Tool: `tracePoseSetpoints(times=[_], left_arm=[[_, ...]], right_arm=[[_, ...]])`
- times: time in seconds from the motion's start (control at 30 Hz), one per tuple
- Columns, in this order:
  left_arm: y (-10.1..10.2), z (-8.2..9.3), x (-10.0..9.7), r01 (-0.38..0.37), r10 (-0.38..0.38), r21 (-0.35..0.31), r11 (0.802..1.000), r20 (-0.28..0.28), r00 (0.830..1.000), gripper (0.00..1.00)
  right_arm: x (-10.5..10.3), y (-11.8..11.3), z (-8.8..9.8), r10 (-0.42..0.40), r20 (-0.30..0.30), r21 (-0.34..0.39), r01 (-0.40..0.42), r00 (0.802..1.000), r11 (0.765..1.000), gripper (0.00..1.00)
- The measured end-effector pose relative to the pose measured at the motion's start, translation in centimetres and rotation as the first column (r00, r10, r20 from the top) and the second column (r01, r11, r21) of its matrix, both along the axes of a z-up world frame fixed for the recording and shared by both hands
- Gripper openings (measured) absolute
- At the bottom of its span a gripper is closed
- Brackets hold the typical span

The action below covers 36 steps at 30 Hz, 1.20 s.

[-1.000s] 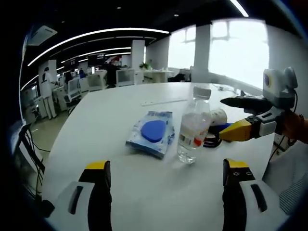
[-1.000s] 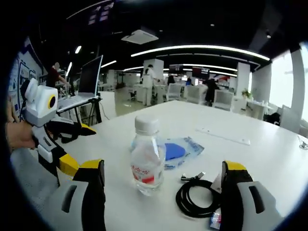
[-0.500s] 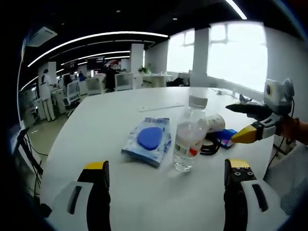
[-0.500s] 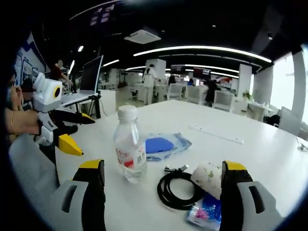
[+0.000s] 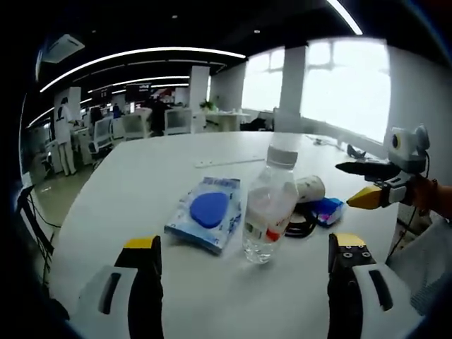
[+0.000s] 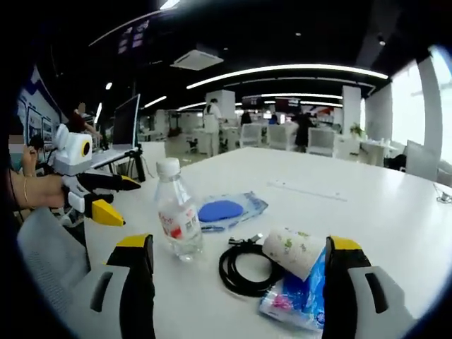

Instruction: Arrange the tabletop items into an orderly group along one side of the table until the central work area is clear of visible clutter.

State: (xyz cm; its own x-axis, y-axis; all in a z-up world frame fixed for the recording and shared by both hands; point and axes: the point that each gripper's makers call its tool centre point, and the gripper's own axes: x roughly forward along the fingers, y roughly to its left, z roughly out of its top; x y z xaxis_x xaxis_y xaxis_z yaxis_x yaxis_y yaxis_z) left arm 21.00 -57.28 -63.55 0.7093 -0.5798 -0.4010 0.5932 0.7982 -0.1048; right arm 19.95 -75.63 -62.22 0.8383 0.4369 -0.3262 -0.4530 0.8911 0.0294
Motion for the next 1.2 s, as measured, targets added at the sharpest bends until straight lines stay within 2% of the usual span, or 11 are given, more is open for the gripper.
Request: tracePoseSetpoints(times=[0.3, 0.43, 0.63, 0.67, 0.83, 1.2], left_arm=[[-2.1, -0.4, 0.7, 0.067, -0.067, 0.015, 0.998, 0.015, 0.998, 0.94], [-3.1, -0.2, 1.0, 0.1, -0.1, 0.004, 0.995, 0.039, 0.994, 0.93], [-4.6, -0.4, 1.8, 0.159, -0.16, 0.028, 0.987, 0.052, 0.986, 0.9], [-5.0, -0.3, 2.1, 0.169, -0.171, 0.026, 0.985, 0.07, 0.983, 0.9], [-6.0, -0.8, 2.8, 0.185, -0.186, 0.02, 0.983, 0.057, 0.981, 0.87], [-7.5, -1.7, 3.6, 0.211, -0.212, 0.013, 0.977, 0.075, 0.974, 0.78]], right_arm=[[-0.4, -0.5, -0.4, 0.014, -0.002, -0.043, -0.014, 1.0, 0.999, 1.0], [-0.3, -0.6, -0.5, 0.012, -0.005, -0.037, -0.013, 1.0, 0.999, 1.0], [-0.2, -0.7, -0.2, 0.015, -0.001, -0.026, -0.015, 1.0, 1.0, 1.0], [-0.2, -0.7, -0.2, 0.015, -0.005, -0.022, -0.015, 1.0, 1.0, 1.0], [-0.2, -1.0, -0.2, 0.011, -0.006, -0.03, -0.011, 1.0, 0.999, 1.0], [-0.1, -1.7, -0.5, -0.017, -0.016, -0.007, 0.017, 1.0, 1.0, 0.99]])
